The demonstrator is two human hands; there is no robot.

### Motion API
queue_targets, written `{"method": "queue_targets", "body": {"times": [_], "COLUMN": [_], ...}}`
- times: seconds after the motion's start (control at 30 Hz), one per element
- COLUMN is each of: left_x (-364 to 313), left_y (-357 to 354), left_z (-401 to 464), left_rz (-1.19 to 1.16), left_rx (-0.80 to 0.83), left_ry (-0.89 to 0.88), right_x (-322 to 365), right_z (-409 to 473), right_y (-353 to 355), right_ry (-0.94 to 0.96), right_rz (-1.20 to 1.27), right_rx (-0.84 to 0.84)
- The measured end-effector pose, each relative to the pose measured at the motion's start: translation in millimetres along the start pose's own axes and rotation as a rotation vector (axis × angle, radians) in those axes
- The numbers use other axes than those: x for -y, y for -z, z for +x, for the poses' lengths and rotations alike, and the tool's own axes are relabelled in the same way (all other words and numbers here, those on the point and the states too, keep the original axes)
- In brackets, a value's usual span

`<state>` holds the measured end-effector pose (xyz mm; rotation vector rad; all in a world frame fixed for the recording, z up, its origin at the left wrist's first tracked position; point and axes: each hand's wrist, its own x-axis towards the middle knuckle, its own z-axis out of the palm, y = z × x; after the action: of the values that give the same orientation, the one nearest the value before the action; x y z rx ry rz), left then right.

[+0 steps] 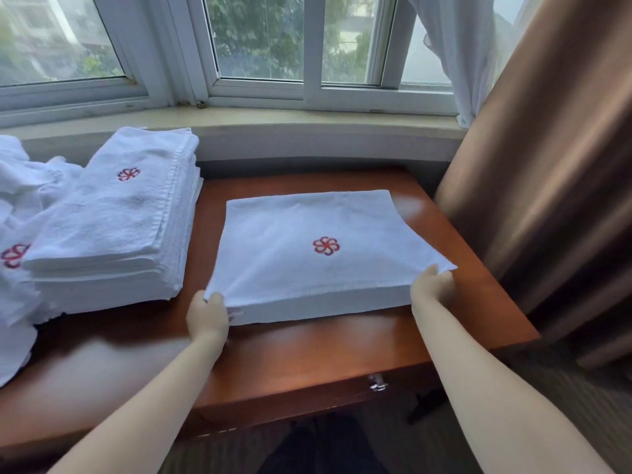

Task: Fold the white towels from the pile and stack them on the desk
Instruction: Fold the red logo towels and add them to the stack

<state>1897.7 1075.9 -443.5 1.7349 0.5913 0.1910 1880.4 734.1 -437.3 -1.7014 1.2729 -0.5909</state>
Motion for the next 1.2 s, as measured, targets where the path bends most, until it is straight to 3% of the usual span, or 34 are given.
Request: {"method": "queue_targets", "body": {"times": [0.1, 0.33, 0.5, 0.7, 0.87, 1.03, 1.2], "left_x": [11, 10, 23, 15, 4, -1, -9], "left_y": [9, 12, 12, 8, 11, 16, 9], "left_z": [-4, 0, 2, 5, 13, 18, 13], "left_rz": [0.243, 0.242, 0.440, 0.495, 0.341, 0.542, 0.571], "left_rx": [0.018, -0.014, -0.008, 0.076, 0.072, 0.100, 0.265], "left_ry": [-0.104, -0.080, -0.085, -0.013, 0.204, -0.010, 0.057], "right_x": [-18, -16, -30, -26, -21, -22, -13], "right_z": [-4, -5, -10, -9, -7, -8, -14], "right_y": [5, 11, 16, 16, 19, 20, 12], "right_ry": [0.042, 0.049, 0.084, 0.075, 0.008, 0.027, -0.012], "right_rz": [-0.101, -0.128, -0.242, -0.332, -0.382, -0.357, -0.258], "right_rx": [0.059, 0.063, 0.084, 0.097, 0.074, 0.083, 0.160]}}
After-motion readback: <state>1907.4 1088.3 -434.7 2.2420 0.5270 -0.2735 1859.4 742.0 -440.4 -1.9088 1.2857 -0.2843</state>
